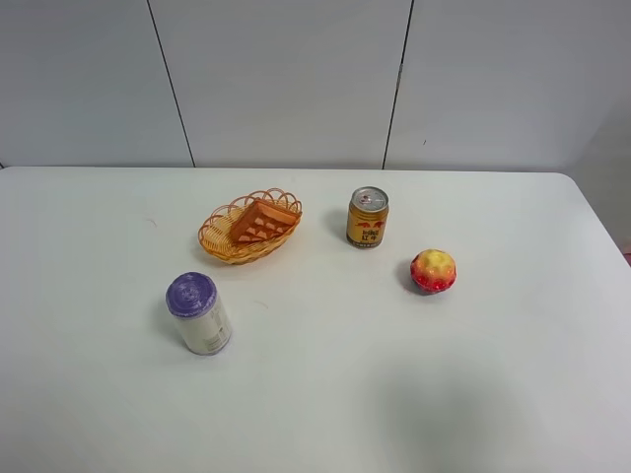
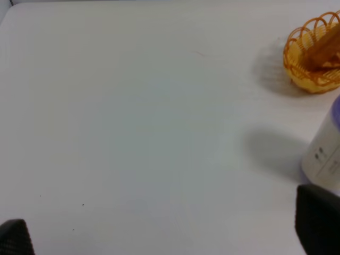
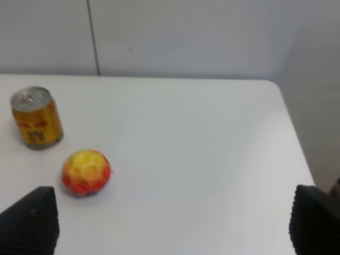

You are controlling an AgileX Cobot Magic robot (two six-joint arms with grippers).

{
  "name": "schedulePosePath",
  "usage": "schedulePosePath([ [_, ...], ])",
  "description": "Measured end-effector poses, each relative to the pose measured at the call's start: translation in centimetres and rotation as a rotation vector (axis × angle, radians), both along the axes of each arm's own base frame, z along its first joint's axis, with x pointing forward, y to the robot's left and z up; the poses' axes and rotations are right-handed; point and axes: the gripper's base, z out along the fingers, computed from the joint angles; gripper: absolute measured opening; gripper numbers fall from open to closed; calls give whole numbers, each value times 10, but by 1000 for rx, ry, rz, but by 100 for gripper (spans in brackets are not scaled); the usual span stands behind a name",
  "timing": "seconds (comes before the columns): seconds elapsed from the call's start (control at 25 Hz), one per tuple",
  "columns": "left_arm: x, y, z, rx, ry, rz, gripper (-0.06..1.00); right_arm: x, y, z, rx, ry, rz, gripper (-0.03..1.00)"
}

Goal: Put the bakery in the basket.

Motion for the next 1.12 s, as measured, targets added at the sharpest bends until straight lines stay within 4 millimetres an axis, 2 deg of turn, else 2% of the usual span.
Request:
schedulePosePath([
  [0.24,0,0,0,0,0,0,99,-5,-1,-10,-6,58,-9,84],
  [0.48,0,0,0,0,0,0,99,8,2,-42,30,192,15,84],
  [1.12,0,0,0,0,0,0,99,9,1,-43,48,193,-1,84],
])
